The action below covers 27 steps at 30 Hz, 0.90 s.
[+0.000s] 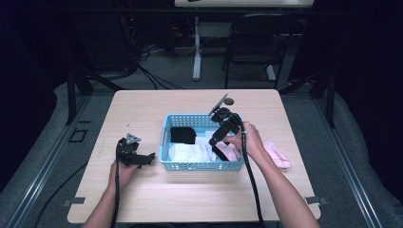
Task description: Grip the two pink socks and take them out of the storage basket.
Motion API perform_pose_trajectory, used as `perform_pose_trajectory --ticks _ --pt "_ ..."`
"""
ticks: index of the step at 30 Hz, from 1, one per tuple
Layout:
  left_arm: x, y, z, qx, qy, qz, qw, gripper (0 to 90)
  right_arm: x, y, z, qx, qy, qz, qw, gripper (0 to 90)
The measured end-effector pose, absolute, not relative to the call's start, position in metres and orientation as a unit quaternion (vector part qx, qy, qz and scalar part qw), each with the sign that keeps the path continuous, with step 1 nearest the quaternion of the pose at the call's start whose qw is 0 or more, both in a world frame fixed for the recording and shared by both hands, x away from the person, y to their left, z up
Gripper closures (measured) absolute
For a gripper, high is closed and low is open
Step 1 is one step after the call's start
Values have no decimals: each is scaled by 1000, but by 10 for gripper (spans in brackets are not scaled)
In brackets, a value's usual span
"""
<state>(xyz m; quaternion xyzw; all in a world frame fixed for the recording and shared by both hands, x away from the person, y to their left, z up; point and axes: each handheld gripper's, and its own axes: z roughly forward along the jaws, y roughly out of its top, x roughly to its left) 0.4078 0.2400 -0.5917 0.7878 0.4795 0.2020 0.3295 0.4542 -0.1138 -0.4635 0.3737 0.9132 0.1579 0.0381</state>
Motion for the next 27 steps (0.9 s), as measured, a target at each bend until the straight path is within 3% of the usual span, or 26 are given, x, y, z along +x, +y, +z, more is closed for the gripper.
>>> perform_pose_trajectory --ticks 5,13,18,19,21,26,27 --pt "408 240 -592 788 480 202 330 5 463 -110 -480 383 915 124 36 89" --pt "408 240 -592 788 480 202 330 5 477 -110 -496 402 910 96 30 247" --pt "408 240 -592 788 480 202 329 5 483 -109 -505 407 909 84 28 373" --pt "408 240 -592 788 480 202 330 5 484 -109 -507 410 908 80 36 453" --pt "408 240 -592 788 480 202 330 5 485 -109 -507 410 908 78 36 457" --pt "408 240 -592 788 480 202 330 5 485 -108 -515 416 907 64 28 562" --pt "408 240 -592 788 480 202 330 5 484 -108 -518 418 906 58 25 638"
